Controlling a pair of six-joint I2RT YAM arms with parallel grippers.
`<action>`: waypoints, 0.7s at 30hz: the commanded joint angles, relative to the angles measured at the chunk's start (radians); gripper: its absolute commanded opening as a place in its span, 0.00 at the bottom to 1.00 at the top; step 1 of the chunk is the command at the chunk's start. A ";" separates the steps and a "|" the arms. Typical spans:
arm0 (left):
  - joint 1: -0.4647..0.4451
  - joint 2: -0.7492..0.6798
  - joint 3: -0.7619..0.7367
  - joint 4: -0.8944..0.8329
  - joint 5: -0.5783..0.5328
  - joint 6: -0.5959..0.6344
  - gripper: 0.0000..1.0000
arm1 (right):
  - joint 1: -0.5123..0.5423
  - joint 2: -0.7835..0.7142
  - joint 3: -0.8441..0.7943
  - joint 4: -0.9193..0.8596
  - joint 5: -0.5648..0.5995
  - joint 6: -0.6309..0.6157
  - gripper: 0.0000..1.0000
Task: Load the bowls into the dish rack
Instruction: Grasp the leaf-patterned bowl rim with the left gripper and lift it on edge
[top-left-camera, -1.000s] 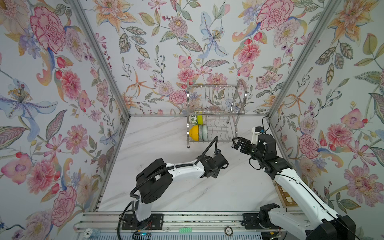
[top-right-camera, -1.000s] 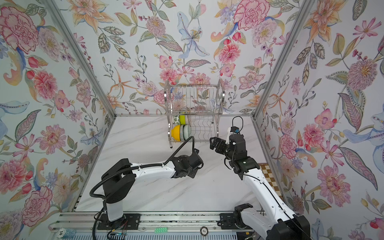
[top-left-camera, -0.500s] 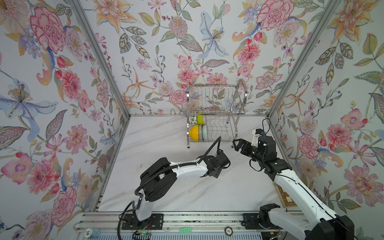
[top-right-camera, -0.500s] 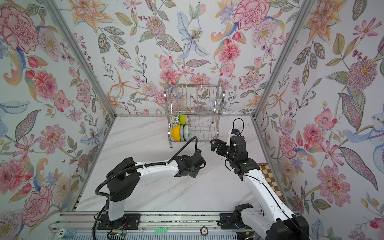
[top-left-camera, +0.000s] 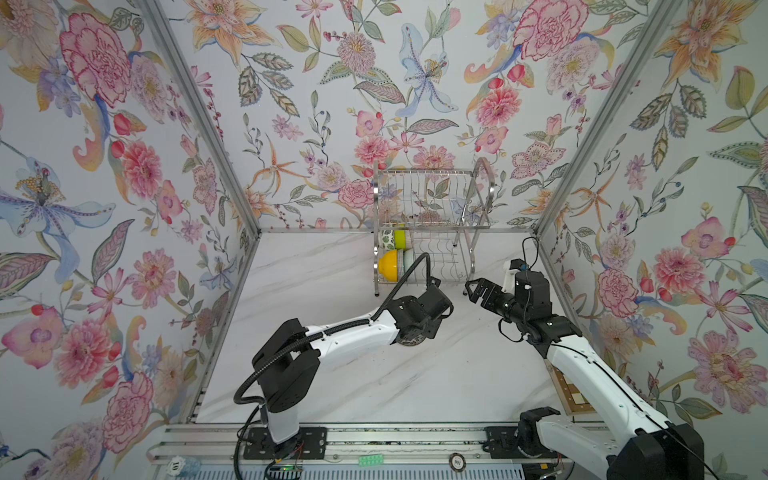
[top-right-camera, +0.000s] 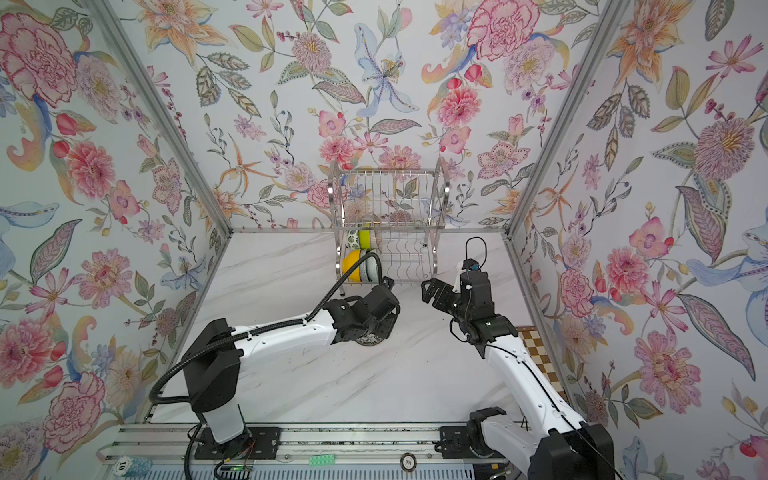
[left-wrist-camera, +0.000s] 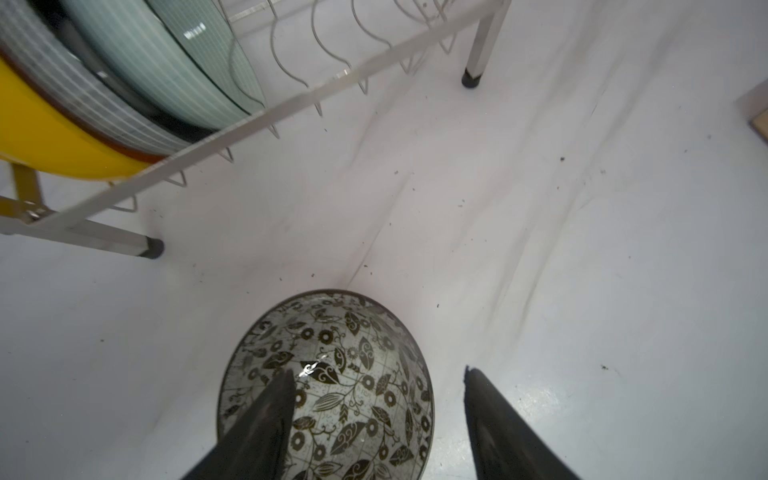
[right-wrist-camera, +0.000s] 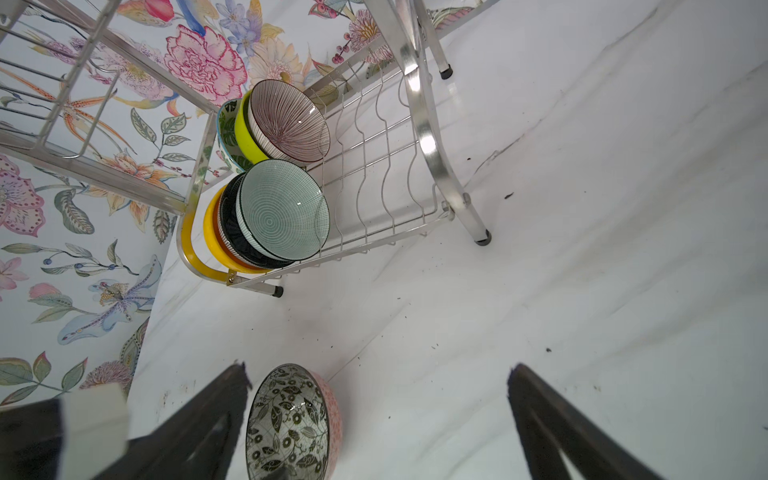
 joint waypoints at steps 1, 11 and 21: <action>0.047 -0.098 -0.054 0.027 -0.024 -0.010 0.73 | 0.012 0.017 0.038 -0.046 0.004 0.002 0.99; 0.254 -0.402 -0.397 0.259 0.139 -0.132 0.99 | 0.173 0.109 0.104 -0.132 0.129 -0.082 0.99; 0.416 -0.580 -0.718 0.466 0.385 -0.326 0.99 | 0.398 0.344 0.202 -0.181 0.185 -0.104 0.81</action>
